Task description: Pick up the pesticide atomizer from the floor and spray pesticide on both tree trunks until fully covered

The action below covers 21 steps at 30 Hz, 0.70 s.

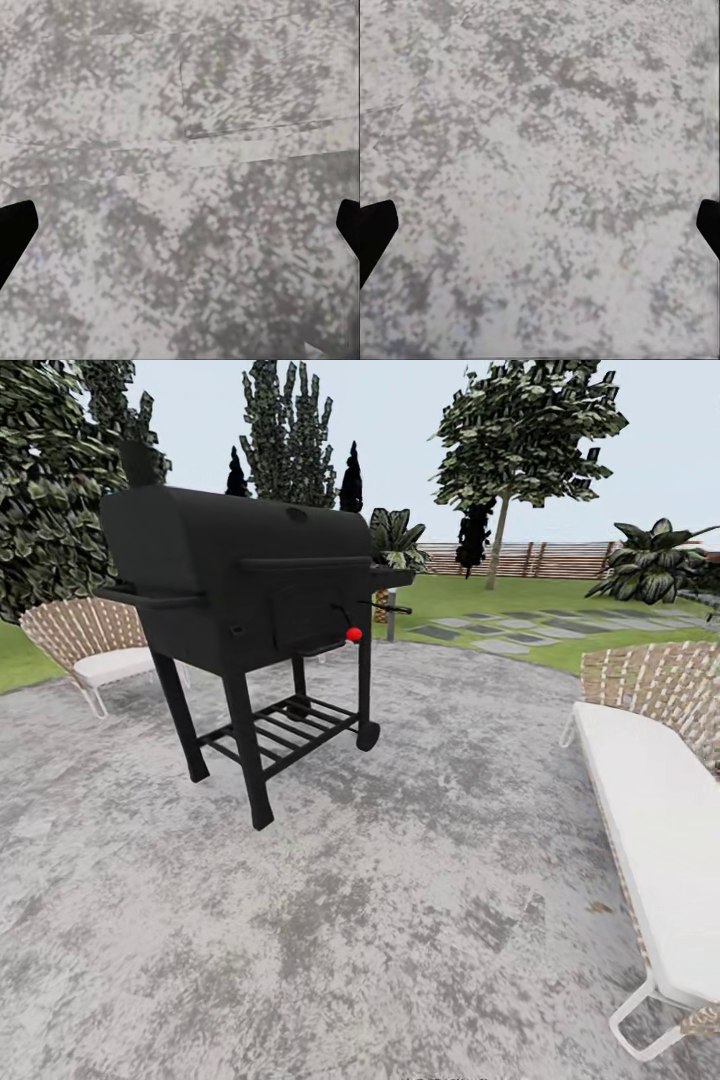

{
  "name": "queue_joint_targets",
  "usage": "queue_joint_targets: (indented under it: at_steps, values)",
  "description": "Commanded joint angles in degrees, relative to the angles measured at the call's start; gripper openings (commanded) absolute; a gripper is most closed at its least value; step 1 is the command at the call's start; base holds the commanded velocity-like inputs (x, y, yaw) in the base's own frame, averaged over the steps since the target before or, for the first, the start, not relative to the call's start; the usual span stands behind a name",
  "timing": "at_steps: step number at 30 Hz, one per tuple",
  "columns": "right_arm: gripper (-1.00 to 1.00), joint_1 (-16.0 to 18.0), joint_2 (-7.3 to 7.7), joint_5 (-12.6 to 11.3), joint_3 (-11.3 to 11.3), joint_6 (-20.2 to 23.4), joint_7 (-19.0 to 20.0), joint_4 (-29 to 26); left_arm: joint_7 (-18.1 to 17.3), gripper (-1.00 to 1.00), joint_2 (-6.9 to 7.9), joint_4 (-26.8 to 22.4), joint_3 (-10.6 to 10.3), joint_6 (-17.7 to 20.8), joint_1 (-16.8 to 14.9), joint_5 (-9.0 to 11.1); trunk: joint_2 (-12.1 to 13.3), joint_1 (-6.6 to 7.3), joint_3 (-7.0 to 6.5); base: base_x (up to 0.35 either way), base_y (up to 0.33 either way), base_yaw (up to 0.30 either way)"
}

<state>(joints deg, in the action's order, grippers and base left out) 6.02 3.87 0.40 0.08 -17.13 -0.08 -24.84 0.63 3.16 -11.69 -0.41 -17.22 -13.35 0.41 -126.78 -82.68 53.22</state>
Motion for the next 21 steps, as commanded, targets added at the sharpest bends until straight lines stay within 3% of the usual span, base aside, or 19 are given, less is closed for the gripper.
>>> queue_joint_targets:
  at_steps: [1, 8, 21]
  values:
    - [1.0, 0.04, 0.0, 0.04, 0.01, -0.18, 0.02, 0.06, 0.07, 1.0, 0.01, 0.01, -0.04, -0.19, -0.01, 0.09, -0.02, 0.01, 0.05, 0.001, 0.001, -0.267]
    - [1.0, 0.04, 0.0, 0.04, 0.01, -0.18, -0.01, 0.06, 0.07, 1.0, 0.0, 0.0, 0.08, -0.19, -0.01, 0.23, -0.02, 0.01, 0.05, 0.0, 0.04, -0.267]
    - [1.0, 0.04, 0.0, 0.04, 0.01, -0.18, -0.01, 0.06, 0.07, 1.0, 0.22, 0.01, 0.15, -0.19, -0.01, 0.29, -0.02, 0.01, 0.05, 0.036, 0.281, -0.267]
